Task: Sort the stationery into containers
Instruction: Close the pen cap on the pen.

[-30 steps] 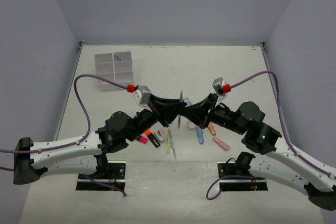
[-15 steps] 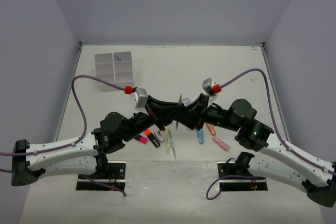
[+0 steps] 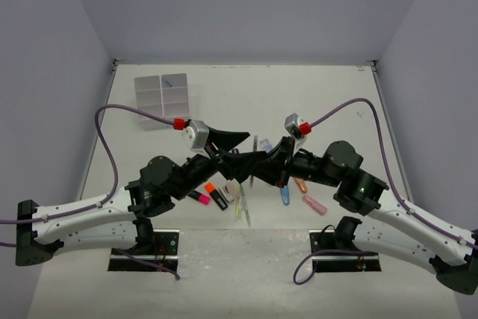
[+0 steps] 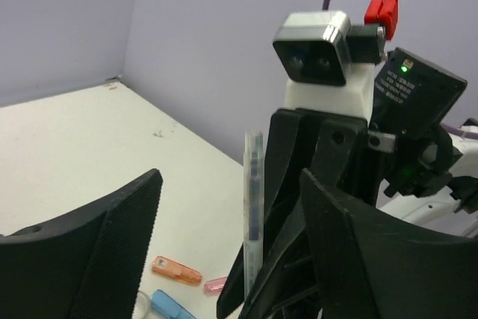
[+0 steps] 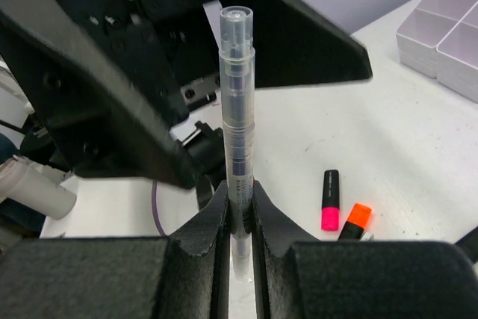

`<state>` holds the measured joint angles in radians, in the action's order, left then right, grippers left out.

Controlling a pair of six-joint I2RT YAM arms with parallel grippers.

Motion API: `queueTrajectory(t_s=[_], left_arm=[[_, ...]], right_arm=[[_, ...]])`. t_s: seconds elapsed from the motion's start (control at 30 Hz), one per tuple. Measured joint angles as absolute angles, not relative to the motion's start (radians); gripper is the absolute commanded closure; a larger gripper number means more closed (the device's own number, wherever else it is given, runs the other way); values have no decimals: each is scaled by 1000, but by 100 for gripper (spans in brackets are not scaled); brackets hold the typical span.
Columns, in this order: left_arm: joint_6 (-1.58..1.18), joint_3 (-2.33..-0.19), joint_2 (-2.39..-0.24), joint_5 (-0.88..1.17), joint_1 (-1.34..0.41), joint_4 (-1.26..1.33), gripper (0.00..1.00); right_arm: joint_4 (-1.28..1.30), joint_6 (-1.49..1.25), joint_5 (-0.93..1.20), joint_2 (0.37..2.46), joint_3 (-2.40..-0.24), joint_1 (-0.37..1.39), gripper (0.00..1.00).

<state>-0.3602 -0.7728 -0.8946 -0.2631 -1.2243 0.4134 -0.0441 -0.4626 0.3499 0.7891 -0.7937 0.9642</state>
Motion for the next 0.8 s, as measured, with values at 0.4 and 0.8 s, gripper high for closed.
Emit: queueTrajectory(t_s=[0.4, 0.8], left_arm=[[-329, -946, -949, -323, -1224, 288, 58], [-365, -946, -993, -298, -1226, 222, 100]], right_arm=[[51, -427, 360, 830, -811, 970, 100], [86, -406, 336, 825, -847, 973, 100]])
